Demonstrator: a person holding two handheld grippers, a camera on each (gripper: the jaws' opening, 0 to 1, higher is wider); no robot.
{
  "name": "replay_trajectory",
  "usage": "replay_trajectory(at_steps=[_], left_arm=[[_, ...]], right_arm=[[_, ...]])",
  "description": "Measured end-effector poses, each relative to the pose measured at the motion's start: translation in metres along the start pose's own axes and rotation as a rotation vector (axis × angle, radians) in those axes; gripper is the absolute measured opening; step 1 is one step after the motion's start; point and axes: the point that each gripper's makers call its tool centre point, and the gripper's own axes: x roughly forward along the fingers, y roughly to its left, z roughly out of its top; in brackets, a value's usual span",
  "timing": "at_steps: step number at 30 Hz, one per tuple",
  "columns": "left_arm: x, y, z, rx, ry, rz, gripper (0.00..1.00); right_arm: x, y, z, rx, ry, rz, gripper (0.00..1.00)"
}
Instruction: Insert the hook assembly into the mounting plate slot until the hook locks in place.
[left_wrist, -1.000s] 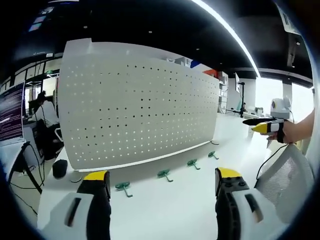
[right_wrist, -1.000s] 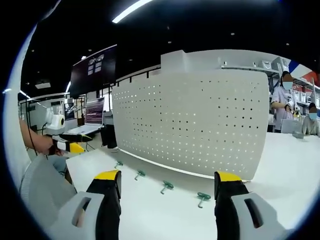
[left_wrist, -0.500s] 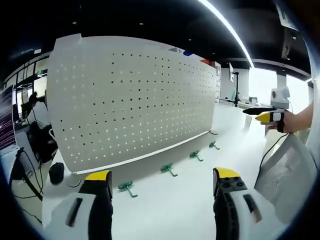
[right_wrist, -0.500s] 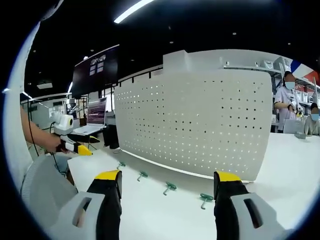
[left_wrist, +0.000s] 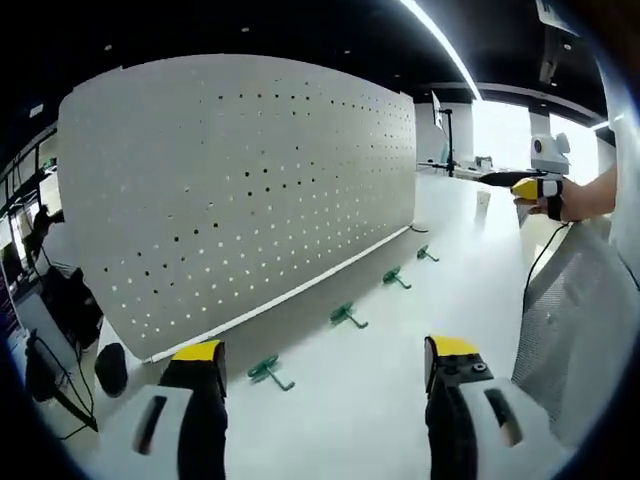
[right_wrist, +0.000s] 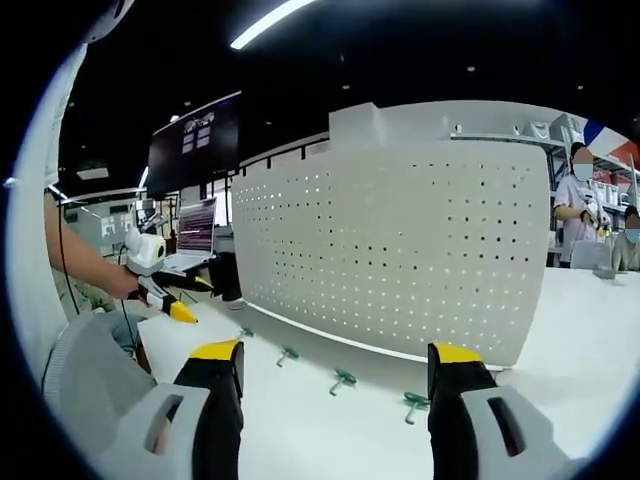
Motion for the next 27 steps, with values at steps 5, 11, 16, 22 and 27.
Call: replay_trajectory(at_steps=[5,11,16,22,27], left_arm=[[0.006,0.005,-0.005,0.059,0.061,-0.039,0.77],[0.015,0.011,-0.009,0.098,0.109,-0.069,0.78],[0.023,0.017,-0.012,0.142,0.149,-0.099,0.74],[0.031,0.021,-0.020,0.215,0.213,-0.133,0.72],[0.037,0.021,-0.030,0.262,0.259,-0.170,0.71]], right_arm=[[0.003,0.000,0.002,-0.001,-0.004,0.002,0.73],[0.007,0.000,0.003,0.003,-0.009,0.000,0.73],[0.010,0.000,0.004,0.006,-0.013,0.003,0.73],[0.016,0.000,0.003,0.009,-0.011,0.009,0.72],[0.019,-0.001,0.004,0.016,-0.015,0.008,0.72]])
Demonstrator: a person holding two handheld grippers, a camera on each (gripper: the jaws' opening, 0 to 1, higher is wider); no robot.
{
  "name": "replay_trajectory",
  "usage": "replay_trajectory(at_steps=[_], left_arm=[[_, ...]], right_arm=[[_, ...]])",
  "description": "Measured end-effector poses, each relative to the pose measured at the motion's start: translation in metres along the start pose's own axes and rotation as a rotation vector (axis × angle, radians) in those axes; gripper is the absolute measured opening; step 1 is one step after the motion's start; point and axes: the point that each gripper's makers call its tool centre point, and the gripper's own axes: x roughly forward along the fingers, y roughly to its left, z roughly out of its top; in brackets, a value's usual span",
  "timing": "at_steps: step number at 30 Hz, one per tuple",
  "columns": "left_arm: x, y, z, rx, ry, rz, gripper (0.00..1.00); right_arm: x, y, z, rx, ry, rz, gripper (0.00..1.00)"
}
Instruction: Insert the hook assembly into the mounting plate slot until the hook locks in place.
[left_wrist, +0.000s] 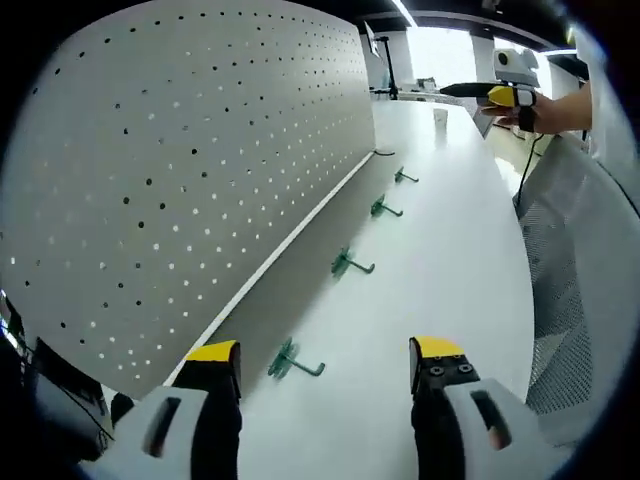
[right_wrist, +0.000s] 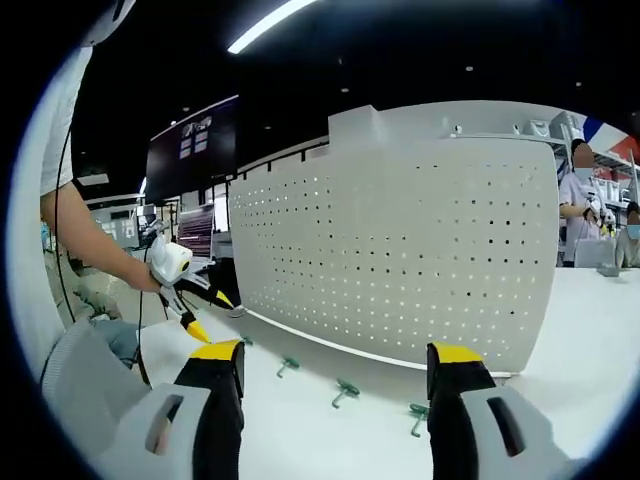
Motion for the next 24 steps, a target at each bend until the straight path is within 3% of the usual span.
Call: replay_trajectory(at_steps=[8,13,24], left_arm=[[0.012,-0.004,-0.013,0.059,0.073,-0.074,0.70],[0.017,0.004,-0.016,0.084,0.103,-0.096,0.70],[0.028,0.008,-0.031,0.188,0.217,-0.208,0.70]], right_arm=[[0.006,0.001,0.000,0.002,-0.001,0.007,0.72],[0.008,0.002,-0.002,0.001,0.003,0.014,0.72],[0.008,0.004,-0.005,0.011,0.009,0.020,0.72]])
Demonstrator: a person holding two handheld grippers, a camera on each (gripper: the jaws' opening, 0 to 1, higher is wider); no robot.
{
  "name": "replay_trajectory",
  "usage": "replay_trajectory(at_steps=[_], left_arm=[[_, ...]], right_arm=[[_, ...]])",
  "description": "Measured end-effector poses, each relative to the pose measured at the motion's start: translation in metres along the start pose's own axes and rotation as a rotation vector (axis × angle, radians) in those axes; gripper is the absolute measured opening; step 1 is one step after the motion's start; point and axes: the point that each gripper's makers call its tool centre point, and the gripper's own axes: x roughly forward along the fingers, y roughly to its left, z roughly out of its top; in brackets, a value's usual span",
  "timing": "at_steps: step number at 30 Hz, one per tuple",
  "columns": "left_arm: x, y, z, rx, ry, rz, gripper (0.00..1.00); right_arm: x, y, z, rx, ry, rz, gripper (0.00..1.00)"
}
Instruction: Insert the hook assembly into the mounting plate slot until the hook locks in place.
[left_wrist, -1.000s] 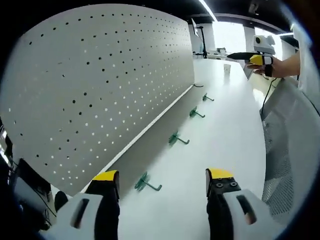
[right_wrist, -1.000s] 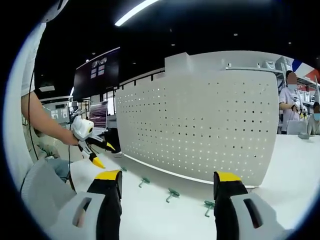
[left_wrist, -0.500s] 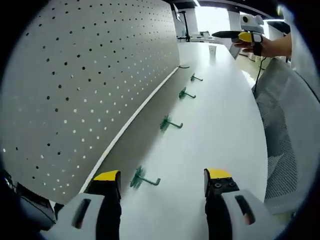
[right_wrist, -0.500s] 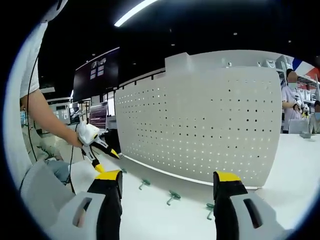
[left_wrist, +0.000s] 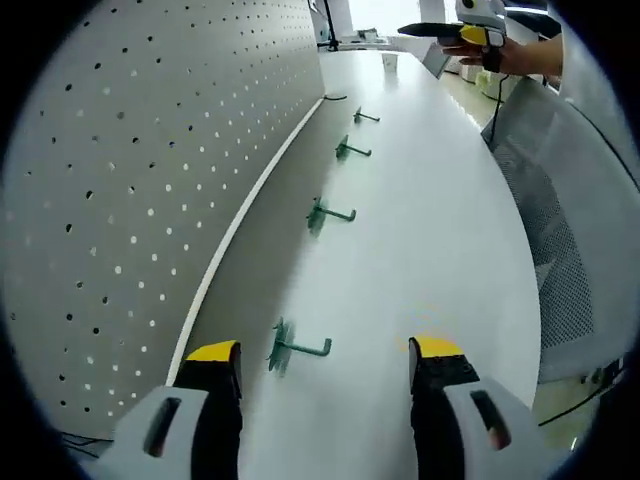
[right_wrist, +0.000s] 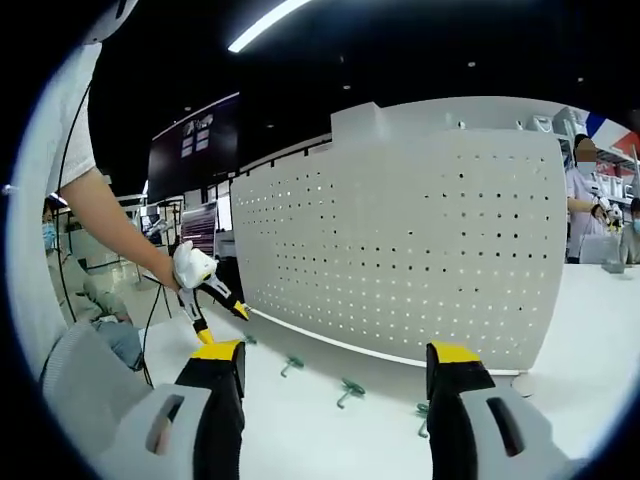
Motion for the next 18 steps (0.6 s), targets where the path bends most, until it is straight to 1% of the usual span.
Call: replay_trajectory(at_steps=[2,6,11,14,18], left_arm=[[0.002,0.000,-0.002,0.024,0.018,-0.014,0.69],[0.006,0.003,-0.005,0.033,0.041,-0.039,0.69],[0.011,0.008,-0.009,0.018,0.064,-0.059,0.69],[0.015,0.006,-0.012,0.019,0.087,-0.095,0.69],[0.020,0.007,-0.019,0.017,0.122,-0.124,0.69]], right_arm=[[0.000,0.001,0.000,0.002,-0.002,0.002,0.72],[0.001,0.001,0.000,0.003,0.001,0.006,0.71],[0.003,0.002,0.001,0.011,-0.003,0.013,0.71],[0.004,0.002,0.001,0.009,-0.002,0.013,0.71],[0.003,0.001,0.001,0.007,-0.001,0.013,0.71]])
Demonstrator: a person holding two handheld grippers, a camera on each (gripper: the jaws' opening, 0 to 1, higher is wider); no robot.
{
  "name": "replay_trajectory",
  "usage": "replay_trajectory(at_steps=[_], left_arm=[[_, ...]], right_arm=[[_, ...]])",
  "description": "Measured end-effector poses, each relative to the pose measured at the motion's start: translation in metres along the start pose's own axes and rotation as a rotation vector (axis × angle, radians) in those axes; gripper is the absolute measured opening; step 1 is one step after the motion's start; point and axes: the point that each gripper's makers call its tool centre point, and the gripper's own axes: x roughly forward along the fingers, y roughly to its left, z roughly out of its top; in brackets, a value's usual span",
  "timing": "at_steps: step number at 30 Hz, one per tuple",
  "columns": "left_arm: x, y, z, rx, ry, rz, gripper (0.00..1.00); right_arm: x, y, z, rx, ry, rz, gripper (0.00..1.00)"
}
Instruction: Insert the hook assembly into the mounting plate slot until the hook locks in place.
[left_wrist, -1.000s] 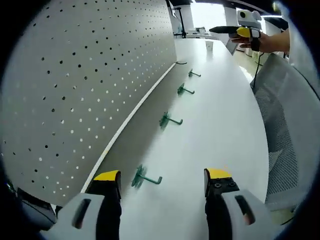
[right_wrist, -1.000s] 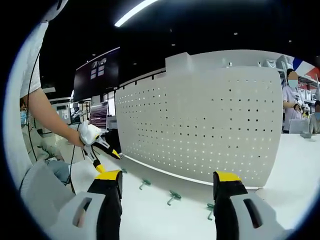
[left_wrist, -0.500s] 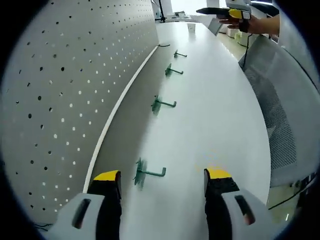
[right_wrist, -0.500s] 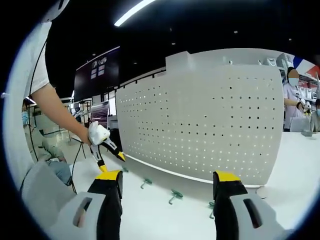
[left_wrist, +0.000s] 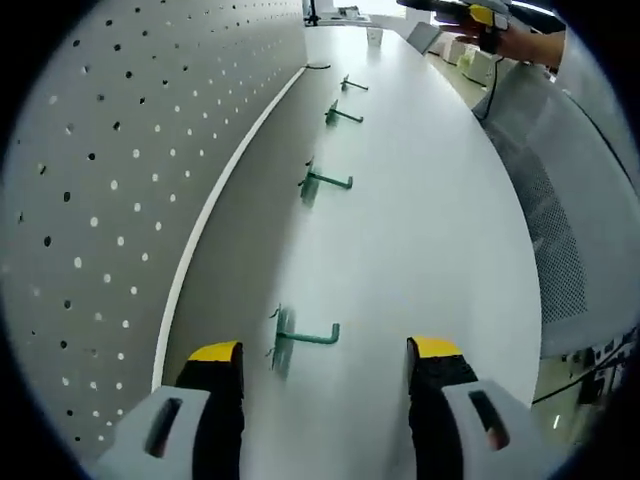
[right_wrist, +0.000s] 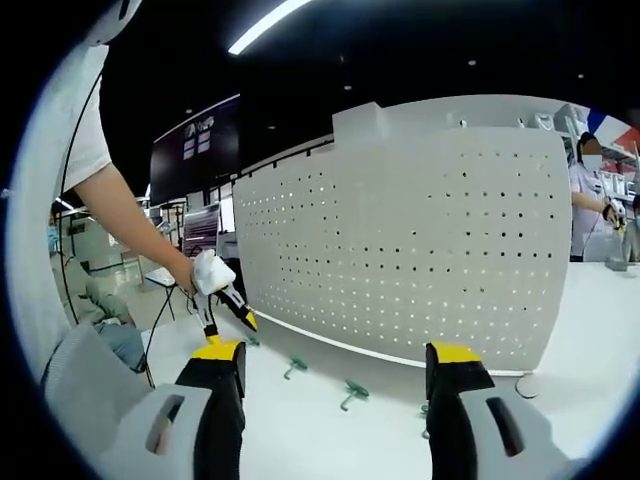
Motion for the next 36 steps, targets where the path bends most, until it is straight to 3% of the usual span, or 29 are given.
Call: replay_trajectory(at_steps=[10,15,20,26,30,36], left_arm=[[0.010,-0.004,-0.008,0.026,0.041,-0.047,0.69],[0.007,-0.001,-0.007,0.039,0.009,-0.051,0.68],[0.007,0.000,-0.007,0.045,0.017,-0.052,0.66],[0.005,0.009,-0.006,0.030,0.017,-0.041,0.51],[0.003,0.017,-0.010,-0.006,0.023,-0.017,0.28],[0.004,0.019,-0.010,-0.032,0.017,-0.001,0.21]], right_arm=[[-0.004,-0.002,-0.005,0.009,0.009,-0.011,0.71],[-0.003,-0.003,-0.006,0.011,0.014,-0.011,0.71],[-0.001,-0.002,-0.005,0.017,0.009,-0.010,0.71],[0.000,0.000,-0.004,0.013,0.005,0.001,0.71],[-0.001,0.000,-0.003,0.014,0.002,-0.001,0.71],[-0.002,0.002,-0.004,0.017,0.004,-0.003,0.71]])
